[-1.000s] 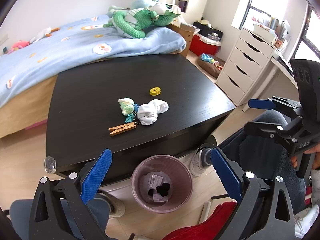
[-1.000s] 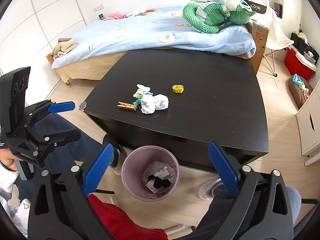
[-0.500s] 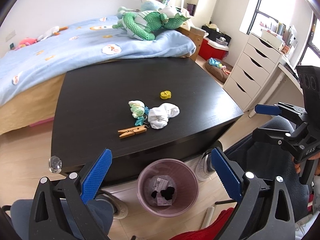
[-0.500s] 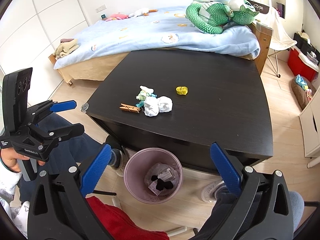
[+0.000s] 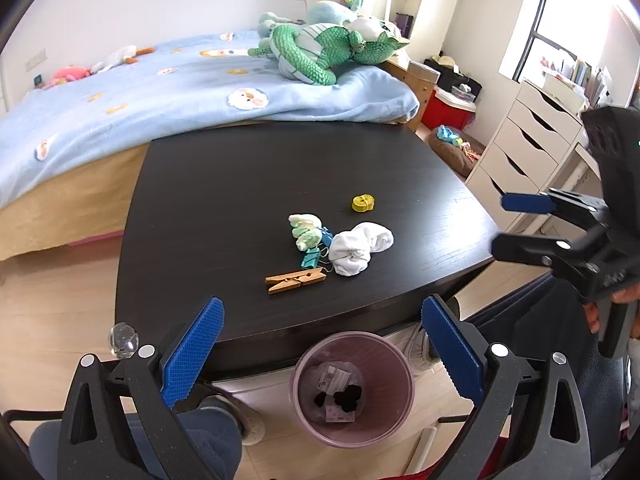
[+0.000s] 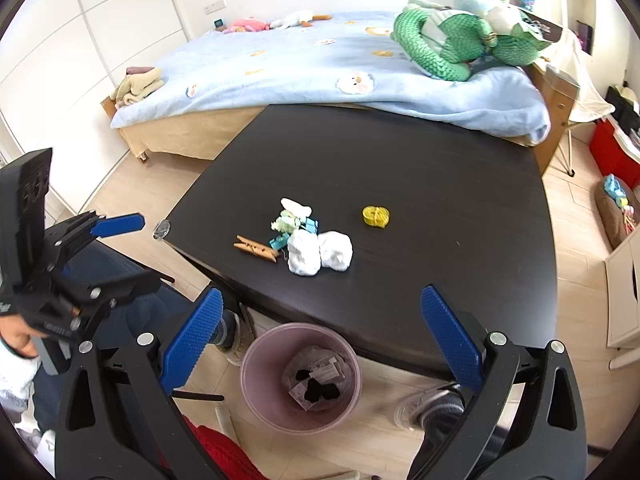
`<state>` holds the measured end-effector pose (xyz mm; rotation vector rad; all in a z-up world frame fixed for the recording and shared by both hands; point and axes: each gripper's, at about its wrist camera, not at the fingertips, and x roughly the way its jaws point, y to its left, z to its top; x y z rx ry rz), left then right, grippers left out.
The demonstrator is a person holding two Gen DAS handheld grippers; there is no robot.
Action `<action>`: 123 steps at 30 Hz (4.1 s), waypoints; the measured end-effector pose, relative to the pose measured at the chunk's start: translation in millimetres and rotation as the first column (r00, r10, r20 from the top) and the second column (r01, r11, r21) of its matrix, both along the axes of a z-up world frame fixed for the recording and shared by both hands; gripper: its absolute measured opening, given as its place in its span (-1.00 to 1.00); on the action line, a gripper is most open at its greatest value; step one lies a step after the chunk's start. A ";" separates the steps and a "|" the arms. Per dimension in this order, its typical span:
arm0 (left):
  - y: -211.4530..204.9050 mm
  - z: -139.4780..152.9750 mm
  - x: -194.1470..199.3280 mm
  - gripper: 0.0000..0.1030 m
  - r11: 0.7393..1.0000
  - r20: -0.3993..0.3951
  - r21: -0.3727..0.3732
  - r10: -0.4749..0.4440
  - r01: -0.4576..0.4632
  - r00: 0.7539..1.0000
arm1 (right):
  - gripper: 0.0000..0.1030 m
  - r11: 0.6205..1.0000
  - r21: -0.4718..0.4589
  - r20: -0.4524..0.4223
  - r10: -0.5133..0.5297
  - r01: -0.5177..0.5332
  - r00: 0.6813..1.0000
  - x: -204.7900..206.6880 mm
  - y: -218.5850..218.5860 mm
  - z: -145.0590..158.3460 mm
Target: Collect trash
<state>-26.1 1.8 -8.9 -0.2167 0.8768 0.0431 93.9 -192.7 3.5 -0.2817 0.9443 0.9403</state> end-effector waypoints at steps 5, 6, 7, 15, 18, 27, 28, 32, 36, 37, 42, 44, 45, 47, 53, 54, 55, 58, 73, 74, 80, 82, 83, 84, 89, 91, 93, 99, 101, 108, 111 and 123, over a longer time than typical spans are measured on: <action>4.4 -2.4 1.7 0.85 1.000 -0.005 -0.010 0.012 -0.012 1.000 | 0.90 0.998 -0.057 -0.010 0.019 -0.019 1.000 19.2 32.0 -14.5; 5.0 -2.9 1.7 0.85 1.000 -0.006 -0.011 0.013 -0.013 1.000 | 0.90 0.997 -0.068 -0.013 0.020 -0.021 1.000 22.5 37.4 -18.1; 5.8 -3.1 2.2 0.85 1.000 -0.007 -0.012 0.015 -0.015 1.000 | 0.90 0.996 -0.082 -0.018 0.022 -0.024 1.000 26.0 43.4 -22.2; 10.3 -3.7 7.4 0.85 1.000 -0.006 -0.014 0.021 -0.021 1.000 | 0.90 0.984 -0.174 -0.071 0.026 -0.038 0.997 42.5 79.2 -60.0; 10.5 -5.0 8.4 0.85 1.000 -0.006 -0.016 0.021 -0.021 1.000 | 0.90 0.980 -0.196 -0.101 0.012 -0.032 0.995 48.1 87.5 -74.8; 12.9 -10.0 9.8 0.85 0.999 -0.014 -0.032 0.024 -0.025 1.000 | 0.73 0.969 -0.242 -0.122 0.013 -0.043 0.992 55.0 101.2 -97.2; 13.4 -10.6 10.1 0.85 0.999 -0.016 -0.035 0.025 -0.026 1.000 | 0.65 0.968 -0.246 -0.122 0.014 -0.044 0.992 55.4 102.0 -98.8; 14.0 -11.9 11.1 0.85 0.999 -0.017 -0.042 0.027 -0.027 0.999 | 0.49 0.967 -0.252 -0.128 0.016 -0.048 0.992 55.7 103.9 -103.3; 13.7 -12.2 11.3 0.85 0.999 -0.019 -0.044 0.028 -0.029 0.999 | 0.19 0.968 -0.246 -0.132 0.021 -0.053 0.991 55.7 104.2 -105.2; 13.5 -12.7 11.3 0.85 0.999 -0.020 -0.044 0.029 -0.030 0.999 | 0.13 0.969 -0.243 -0.129 0.022 -0.053 0.991 55.7 104.1 -105.1; 14.0 -13.4 11.4 0.85 0.999 -0.020 -0.045 0.029 -0.029 0.999 | -0.03 0.974 -0.221 -0.124 0.021 -0.048 0.992 56.8 101.3 -101.1; 14.1 -13.6 11.6 0.85 0.999 -0.020 -0.046 0.028 -0.029 0.999 | -0.03 0.977 -0.210 -0.123 0.018 -0.044 0.992 56.9 99.7 -99.0; 14.1 -13.8 11.9 0.85 0.999 -0.021 -0.045 0.027 -0.028 0.999 | -0.03 0.978 -0.203 -0.121 0.014 -0.038 0.993 57.1 97.8 -97.2; 13.9 -14.4 12.9 0.85 0.999 -0.024 -0.045 0.025 -0.026 0.999 | -0.03 0.981 -0.190 -0.120 0.009 -0.031 0.993 57.4 95.0 -93.6; 12.2 -15.1 21.9 0.85 1.000 -0.037 -0.029 0.000 -0.001 0.999 | -0.03 0.988 -0.152 -0.117 -0.005 -0.013 0.993 57.3 82.9 -78.2; 12.2 -15.2 23.6 0.85 1.000 -0.039 -0.026 -0.006 0.005 0.999 | -0.03 0.989 -0.147 -0.116 -0.007 -0.010 0.993 57.2 80.0 -75.1; 12.3 -15.4 27.0 0.85 1.000 -0.041 -0.025 -0.017 0.016 0.999 | -0.03 0.990 -0.142 -0.115 -0.007 -0.009 0.993 57.2 78.0 -72.3; 13.1 -17.0 36.0 0.85 0.999 -0.057 -0.016 -0.049 0.048 0.997 | -0.03 0.991 -0.133 -0.103 -0.010 -0.004 0.995 57.0 72.0 -64.8; 14.5 -60.1 86.4 0.85 0.948 -0.245 0.066 -0.287 0.311 0.926 | -0.03 0.993 -0.118 -0.086 -0.030 0.019 0.996 60.0 53.7 -52.1; 13.8 -63.8 88.4 0.85 0.942 -0.255 0.070 -0.301 0.329 0.919 | -0.03 0.993 -0.117 -0.085 -0.031 0.021 0.996 60.3 53.3 -51.8; 6.0 -80.4 96.0 0.59 0.919 -0.307 0.062 -0.353 0.389 0.884 | -0.03 0.993 -0.119 -0.086 -0.033 0.023 0.996 61.0 53.7 -51.8; 6.7 -85.9 98.4 0.46 0.916 -0.329 0.067 -0.355 0.397 0.875 | -0.03 0.993 -0.120 -0.087 -0.034 0.023 0.996 61.3 53.5 -52.3; 6.1 -87.7 98.4 0.34 0.914 -0.336 0.069 -0.356 0.400 0.872 | -0.03 0.993 -0.120 -0.087 -0.034 0.024 0.996 61.5 53.4 -52.3; 5.9 -90.1 97.9 0.29 0.913 -0.347 0.071 -0.355 0.402 0.868 | -0.03 0.993 -0.119 -0.086 -0.034 0.024 0.996 61.4 53.4 -52.2; 12.1 -88.7 96.2 -0.22 0.915 -0.351 0.085 -0.343 0.395 0.871 | -0.03 0.993 -0.119 -0.088 -0.036 0.026 0.995 61.9 52.8 -55.0; 8.3 -89.1 96.1 -0.35 0.912 -0.355 0.095 -0.342 0.398 0.870 | -0.03 0.993 -0.118 -0.091 -0.037 0.026 0.995 62.3 53.2 -56.1; 7.1 -88.6 96.1 -0.41 0.911 -0.359 0.098 -0.344 0.401 0.868 | -0.03 0.993 -0.118 -0.092 -0.035 0.024 0.995 61.8 53.7 -56.8; 3.0 -86.6 95.2 -0.73 0.907 -0.367 0.092 -0.352 0.410 0.861 | -0.03 0.993 -0.118 -0.094 -0.034 0.022 0.995 61.7 54.4 -57.5; 2.0 -87.3 95.6 -0.73 0.907 -0.365 0.087 -0.356 0.412 0.860 | -0.03 0.993 -0.118 -0.094 -0.034 0.023 0.995 61.7 54.3 -57.5; 4.0 -76.7 91.9 -0.73 0.925 -0.321 0.065 -0.335 0.373 0.886 | -0.03 0.993 -0.113 -0.094 -0.036 0.026 0.995 59.8 53.9 -58.1; 5.0 -68.7 90.3 -0.73 0.936 -0.296 0.055 -0.316 0.347 0.901 | -0.03 0.994 -0.107 -0.092 -0.037 0.027 0.995 58.9 52.4 -56.8; 2.6 -33.3 68.6 -0.73 0.975 -0.187 0.049 -0.205 0.217 0.961 | -0.03 0.997 -0.074 -0.064 -0.036 0.032 0.997 44.1 32.7 -38.9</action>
